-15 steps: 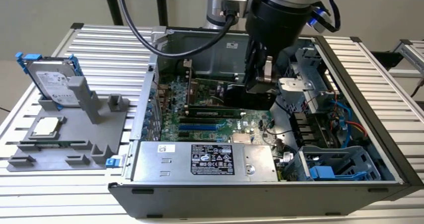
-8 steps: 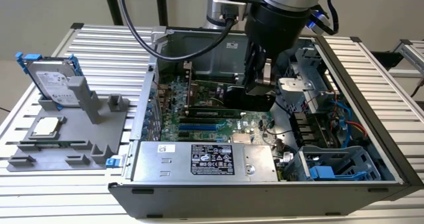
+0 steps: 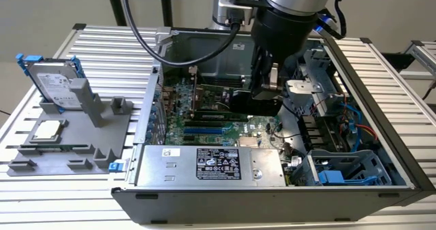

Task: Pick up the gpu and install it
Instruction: 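Insert the gpu into the slot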

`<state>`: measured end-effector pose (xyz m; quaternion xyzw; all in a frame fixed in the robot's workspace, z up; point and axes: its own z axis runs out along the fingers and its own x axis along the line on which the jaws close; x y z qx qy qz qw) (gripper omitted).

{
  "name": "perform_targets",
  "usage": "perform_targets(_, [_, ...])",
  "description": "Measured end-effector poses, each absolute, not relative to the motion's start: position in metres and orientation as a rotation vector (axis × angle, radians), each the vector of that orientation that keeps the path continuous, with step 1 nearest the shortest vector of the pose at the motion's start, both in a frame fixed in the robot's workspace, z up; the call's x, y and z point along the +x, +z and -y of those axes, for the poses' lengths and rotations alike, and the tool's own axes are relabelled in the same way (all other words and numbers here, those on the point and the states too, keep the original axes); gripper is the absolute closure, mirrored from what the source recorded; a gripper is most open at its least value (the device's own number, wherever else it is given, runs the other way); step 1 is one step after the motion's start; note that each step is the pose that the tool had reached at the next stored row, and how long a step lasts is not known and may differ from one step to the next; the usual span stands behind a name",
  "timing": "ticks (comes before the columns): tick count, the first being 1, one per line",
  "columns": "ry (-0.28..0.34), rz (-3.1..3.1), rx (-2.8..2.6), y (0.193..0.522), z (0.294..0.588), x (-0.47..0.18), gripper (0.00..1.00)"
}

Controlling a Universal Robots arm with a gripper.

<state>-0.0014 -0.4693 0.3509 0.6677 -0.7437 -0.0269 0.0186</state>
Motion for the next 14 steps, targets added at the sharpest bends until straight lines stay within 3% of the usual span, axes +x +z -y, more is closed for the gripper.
perform_targets(14, [-0.081,2.308,2.072,0.3425,0.4693,-0.0014,1.0])
